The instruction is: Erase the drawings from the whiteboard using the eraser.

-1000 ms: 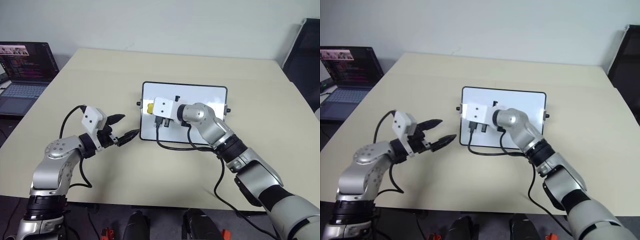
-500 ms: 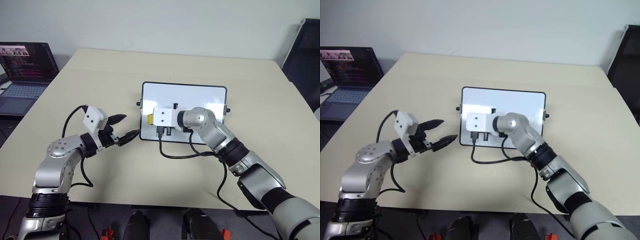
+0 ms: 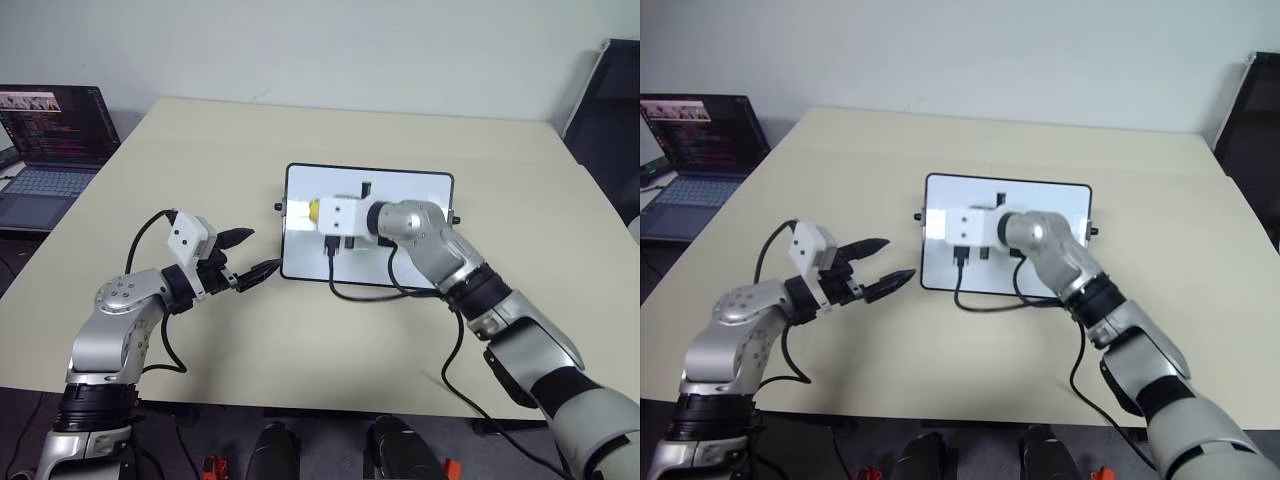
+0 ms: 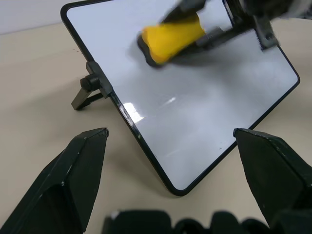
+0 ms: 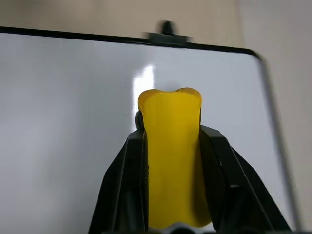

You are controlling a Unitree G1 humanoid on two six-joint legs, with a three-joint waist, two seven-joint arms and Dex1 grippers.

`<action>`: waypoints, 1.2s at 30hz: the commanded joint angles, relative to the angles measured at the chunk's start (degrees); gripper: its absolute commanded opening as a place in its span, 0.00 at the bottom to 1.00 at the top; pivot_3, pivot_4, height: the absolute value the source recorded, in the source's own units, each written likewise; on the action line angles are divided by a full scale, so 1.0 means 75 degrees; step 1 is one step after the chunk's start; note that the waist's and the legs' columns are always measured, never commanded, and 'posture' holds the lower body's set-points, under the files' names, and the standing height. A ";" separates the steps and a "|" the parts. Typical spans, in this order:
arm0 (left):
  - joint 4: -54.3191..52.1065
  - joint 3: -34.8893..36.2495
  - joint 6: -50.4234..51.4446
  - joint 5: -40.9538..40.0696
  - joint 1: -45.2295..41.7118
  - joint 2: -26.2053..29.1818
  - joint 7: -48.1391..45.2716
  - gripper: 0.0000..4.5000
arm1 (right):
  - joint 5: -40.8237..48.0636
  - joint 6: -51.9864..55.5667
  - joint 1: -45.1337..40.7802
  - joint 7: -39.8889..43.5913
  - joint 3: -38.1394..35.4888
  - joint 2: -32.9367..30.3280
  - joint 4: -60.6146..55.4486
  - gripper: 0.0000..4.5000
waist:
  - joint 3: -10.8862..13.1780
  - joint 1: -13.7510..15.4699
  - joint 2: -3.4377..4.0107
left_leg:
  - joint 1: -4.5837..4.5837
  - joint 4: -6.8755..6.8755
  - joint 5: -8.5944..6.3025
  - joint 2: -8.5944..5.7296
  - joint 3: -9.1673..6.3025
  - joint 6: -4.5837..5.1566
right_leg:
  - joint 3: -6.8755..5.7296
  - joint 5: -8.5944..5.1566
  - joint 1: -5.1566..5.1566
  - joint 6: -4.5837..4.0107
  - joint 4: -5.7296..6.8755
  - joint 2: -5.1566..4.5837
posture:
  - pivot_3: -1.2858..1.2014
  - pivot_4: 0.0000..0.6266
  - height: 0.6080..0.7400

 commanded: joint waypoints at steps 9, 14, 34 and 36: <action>-0.0313 -0.0018 -0.0139 -0.0029 -0.0319 0.0102 -0.0222 1.00 | 0.0287 0.0951 0.0864 -0.0607 -0.1180 -0.0057 -0.1316 0.24 | 0.0000 0.0032 0.0000 | -0.0001 0.0005 0.0002 -0.0001 0.0000 -0.0002 | 0.0002 -0.0004 -0.0003 -0.0012 0.0002 -0.0001 | 0.52 0.24 1.00; -0.0865 -0.0531 0.0086 -0.0191 -0.0889 -0.0001 -0.0534 1.00 | 0.1209 0.3307 0.2746 -0.1098 -0.3214 0.0228 -0.4427 0.24 | 0.0001 0.0220 -0.0001 | -0.0039 -0.0006 -0.0008 -0.0004 -0.0008 -0.0015 | -0.0007 -0.0003 -0.0019 0.0011 -0.0006 -0.0003 | 0.52 0.24 1.00; 0.1581 -0.3059 -0.0955 0.0452 -0.3938 -0.1880 -0.3175 1.00 | 0.2218 0.7091 0.6763 -0.3301 -0.6715 0.1101 -0.8322 0.24 | 0.0005 0.0106 0.0011 | -0.0029 0.0003 -0.0013 -0.0010 -0.0009 -0.0020 | 0.0000 -0.0042 -0.0010 -0.0006 -0.0001 -0.0003 | 0.52 0.24 1.00; 0.1955 -0.3222 -0.1271 0.0620 -0.4162 -0.2300 -0.3202 1.00 | 0.2166 0.6743 0.6725 -0.3600 -0.6744 0.1040 -0.7676 0.24 | 0.0005 0.0087 0.0011 | -0.0031 0.0001 -0.0013 -0.0011 -0.0010 -0.0020 | -0.0002 -0.0023 -0.0008 0.0030 -0.0005 -0.0003 | 0.52 0.24 1.00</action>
